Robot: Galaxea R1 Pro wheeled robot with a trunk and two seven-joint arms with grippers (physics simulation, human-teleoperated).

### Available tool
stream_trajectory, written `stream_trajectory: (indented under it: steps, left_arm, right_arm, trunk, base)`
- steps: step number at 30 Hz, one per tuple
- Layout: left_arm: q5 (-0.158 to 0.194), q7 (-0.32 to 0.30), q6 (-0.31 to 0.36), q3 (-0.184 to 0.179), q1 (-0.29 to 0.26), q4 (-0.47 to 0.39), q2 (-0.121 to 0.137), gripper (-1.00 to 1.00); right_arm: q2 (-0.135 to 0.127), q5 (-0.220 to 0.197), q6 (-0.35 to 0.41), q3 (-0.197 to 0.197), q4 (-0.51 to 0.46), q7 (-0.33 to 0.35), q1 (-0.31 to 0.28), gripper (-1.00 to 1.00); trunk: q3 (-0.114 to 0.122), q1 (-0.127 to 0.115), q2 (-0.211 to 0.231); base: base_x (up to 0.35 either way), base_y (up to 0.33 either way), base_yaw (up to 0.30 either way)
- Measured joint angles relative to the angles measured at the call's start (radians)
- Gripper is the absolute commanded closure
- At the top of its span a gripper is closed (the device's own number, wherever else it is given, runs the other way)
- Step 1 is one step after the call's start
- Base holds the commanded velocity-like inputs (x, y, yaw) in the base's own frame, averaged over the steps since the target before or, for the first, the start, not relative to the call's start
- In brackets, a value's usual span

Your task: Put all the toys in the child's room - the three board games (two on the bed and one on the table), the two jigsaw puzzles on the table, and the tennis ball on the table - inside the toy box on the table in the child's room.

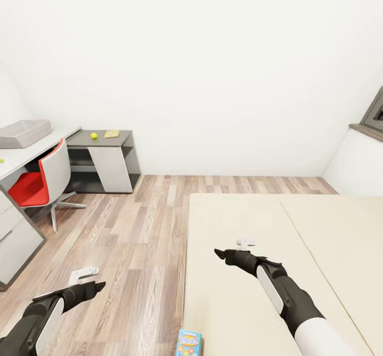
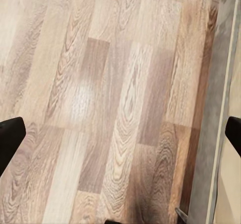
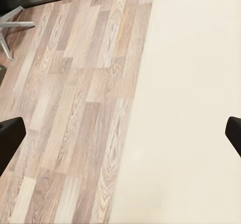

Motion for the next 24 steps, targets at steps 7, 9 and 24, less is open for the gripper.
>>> stream_trajectory:
  steps: [7, 9, 24]
  left_arm:
    - [0.0, 0.0, 0.0, 0.0, 0.0, 0.0, -0.001, -1.0]
    - [0.0, 0.0, 0.0, 0.0, 0.0, 0.0, -0.001, -1.0]
    - [0.0, 0.0, -0.001, 0.0, 0.0, 0.0, -0.001, -1.0]
  right_arm:
    - [-0.001, 0.0, 0.0, 0.0, 0.0, -0.001, 0.0, -1.0]
    - [0.0, 0.0, 0.0, 0.0, 0.0, -0.001, 0.0, -1.0]
    - [0.0, 0.0, 0.0, 0.0, 0.0, -0.001, 0.0, -1.0]
  trunk:
    - [0.011, 0.0, 0.0]
    - [0.014, 0.0, 0.0]
    - [0.037, 0.0, 0.0]
  base:
    - [0.0, 0.0, 0.0]
    - [0.0, 0.0, 0.0]
    - [0.0, 0.0, 0.0]
